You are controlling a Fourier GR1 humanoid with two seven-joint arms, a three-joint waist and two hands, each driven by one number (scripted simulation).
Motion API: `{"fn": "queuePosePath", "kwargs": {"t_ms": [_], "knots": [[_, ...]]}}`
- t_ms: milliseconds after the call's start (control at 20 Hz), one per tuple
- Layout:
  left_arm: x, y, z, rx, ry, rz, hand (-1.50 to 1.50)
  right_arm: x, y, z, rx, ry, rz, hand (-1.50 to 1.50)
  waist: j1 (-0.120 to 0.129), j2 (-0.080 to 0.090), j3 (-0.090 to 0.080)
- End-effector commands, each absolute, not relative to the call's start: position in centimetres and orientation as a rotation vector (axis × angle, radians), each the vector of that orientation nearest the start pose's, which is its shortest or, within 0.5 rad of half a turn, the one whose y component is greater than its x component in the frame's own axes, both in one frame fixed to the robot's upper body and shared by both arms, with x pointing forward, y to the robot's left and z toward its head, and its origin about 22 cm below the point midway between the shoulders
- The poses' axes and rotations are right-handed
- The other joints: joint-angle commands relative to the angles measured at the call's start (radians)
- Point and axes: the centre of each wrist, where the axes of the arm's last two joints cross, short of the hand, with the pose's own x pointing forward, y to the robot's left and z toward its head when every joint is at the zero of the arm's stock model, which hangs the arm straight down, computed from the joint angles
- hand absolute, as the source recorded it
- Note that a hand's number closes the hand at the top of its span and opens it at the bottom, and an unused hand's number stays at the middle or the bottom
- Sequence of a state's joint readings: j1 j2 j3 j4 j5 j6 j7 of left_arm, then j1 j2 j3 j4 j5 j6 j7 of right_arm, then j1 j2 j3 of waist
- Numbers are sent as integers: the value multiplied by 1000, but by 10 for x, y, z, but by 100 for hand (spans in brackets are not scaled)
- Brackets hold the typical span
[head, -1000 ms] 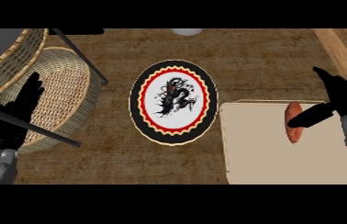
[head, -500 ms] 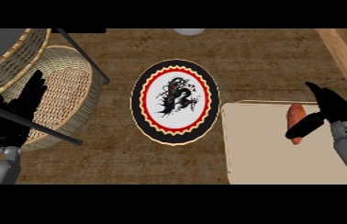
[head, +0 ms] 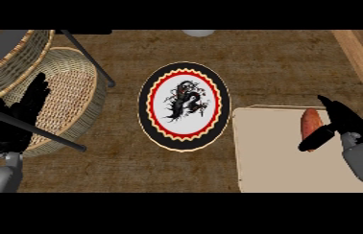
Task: Pick the sweet potato from the tray and place it in the plate
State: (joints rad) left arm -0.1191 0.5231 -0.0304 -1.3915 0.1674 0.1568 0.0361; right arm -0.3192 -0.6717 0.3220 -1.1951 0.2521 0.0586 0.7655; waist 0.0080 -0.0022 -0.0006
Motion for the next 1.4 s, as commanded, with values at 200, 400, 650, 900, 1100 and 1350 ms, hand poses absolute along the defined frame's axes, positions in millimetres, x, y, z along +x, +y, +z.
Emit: {"fn": "queuePosePath", "kwargs": {"t_ms": [200, 400, 650, 900, 1100, 1350], "knots": [[288, 274, 36, 230, -1572, -215, 0, 307, -335, 20, -817, -568, 664, -150, -23, 4, 1], [299, 275, 40, 251, -1568, -216, 0, 314, -340, 23, -913, -639, 662, 150, -25, 7, 1], [297, 271, 43, 214, -1566, -205, 0, 314, -354, 17, -937, -640, 674, 150, -20, 8, 1], [296, 272, 45, 223, -1548, -201, 0, 313, -341, 23, -991, -752, 656, 150, -36, 1, 1], [288, 293, 46, 231, -1542, -221, 0, 315, -329, 33, -992, -940, 841, 150, -24, 1, 1], [282, 296, 39, 239, -1539, -199, 0, 300, -307, 38, -976, -1260, 1050, 150, -44, -3, 2]]}}
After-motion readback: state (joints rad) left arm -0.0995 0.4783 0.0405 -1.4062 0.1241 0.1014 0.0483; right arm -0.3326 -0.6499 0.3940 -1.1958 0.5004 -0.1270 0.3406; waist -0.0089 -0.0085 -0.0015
